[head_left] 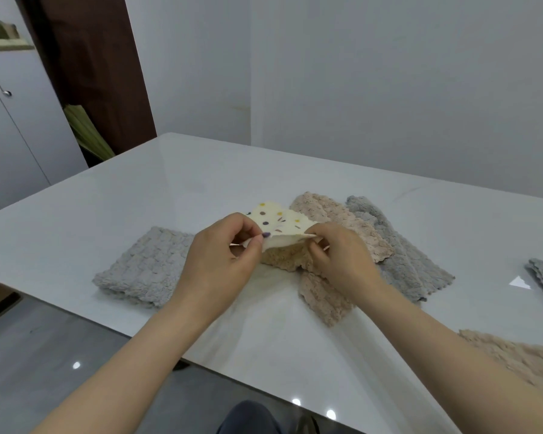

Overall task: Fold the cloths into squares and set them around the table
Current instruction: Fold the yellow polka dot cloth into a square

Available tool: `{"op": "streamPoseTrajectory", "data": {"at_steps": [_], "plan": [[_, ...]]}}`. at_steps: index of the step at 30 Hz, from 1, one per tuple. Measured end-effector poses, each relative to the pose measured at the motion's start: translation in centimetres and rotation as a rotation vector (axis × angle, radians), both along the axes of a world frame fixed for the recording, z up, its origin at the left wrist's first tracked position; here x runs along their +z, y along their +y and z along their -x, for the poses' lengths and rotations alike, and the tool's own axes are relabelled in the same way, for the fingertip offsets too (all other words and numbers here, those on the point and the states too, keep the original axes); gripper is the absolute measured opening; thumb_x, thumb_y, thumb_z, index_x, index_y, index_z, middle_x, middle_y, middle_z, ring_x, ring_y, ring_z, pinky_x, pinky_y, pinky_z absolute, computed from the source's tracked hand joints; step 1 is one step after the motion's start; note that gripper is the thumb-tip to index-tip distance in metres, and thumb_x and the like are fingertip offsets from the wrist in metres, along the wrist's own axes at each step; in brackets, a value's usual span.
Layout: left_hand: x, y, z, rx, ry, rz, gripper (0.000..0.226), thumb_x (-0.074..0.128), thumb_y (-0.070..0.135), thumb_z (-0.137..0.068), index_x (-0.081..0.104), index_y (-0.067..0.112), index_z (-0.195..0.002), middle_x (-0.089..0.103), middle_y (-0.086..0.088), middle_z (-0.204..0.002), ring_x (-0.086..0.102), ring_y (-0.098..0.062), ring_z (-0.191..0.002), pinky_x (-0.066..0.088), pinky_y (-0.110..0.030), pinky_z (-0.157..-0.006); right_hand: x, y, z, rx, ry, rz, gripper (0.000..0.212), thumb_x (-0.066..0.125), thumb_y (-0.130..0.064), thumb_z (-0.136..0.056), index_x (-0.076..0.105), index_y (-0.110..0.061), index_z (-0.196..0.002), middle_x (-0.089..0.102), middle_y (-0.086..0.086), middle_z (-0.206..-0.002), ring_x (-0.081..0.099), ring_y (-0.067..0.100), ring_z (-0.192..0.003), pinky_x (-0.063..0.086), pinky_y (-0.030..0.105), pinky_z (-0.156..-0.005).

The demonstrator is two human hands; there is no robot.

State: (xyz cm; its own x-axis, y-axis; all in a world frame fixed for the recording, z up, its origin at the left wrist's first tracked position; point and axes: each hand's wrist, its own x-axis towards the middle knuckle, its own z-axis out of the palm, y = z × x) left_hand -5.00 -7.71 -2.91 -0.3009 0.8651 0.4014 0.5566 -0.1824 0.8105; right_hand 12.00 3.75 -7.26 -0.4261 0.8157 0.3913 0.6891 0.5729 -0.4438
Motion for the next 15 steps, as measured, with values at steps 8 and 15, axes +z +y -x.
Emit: {"op": "streamPoseTrajectory", "data": {"at_steps": [8, 15], "plan": [[1.3, -1.3, -0.2, 0.004, -0.141, -0.017, 0.014, 0.072, 0.012, -0.078, 0.066, 0.024, -0.077, 0.07, 0.005, -0.081, 0.069, -0.018, -0.067, 0.052, -0.023, -0.059, 2.9, -0.1, -3.7, -0.09, 0.046, -0.051, 0.019, 0.049, -0.02, -0.097, 0.068, -0.018, -0.093, 0.065, -0.005, -0.08, 0.06, 0.013, -0.075, 0.05, 0.034, -0.068], [2.9, -2.1, -0.9, -0.033, -0.122, -0.056, 0.022, 0.075, 0.004, -0.074, 0.069, 0.022, -0.083, 0.068, 0.003, -0.089, 0.069, -0.009, -0.077, 0.049, -0.008, -0.065, 6.7, -1.8, -5.9, -0.157, 0.192, -0.157, 0.016, 0.054, -0.022, -0.094, 0.067, -0.018, -0.087, 0.064, -0.008, -0.081, 0.058, 0.006, -0.073, 0.041, 0.021, -0.065]]}}
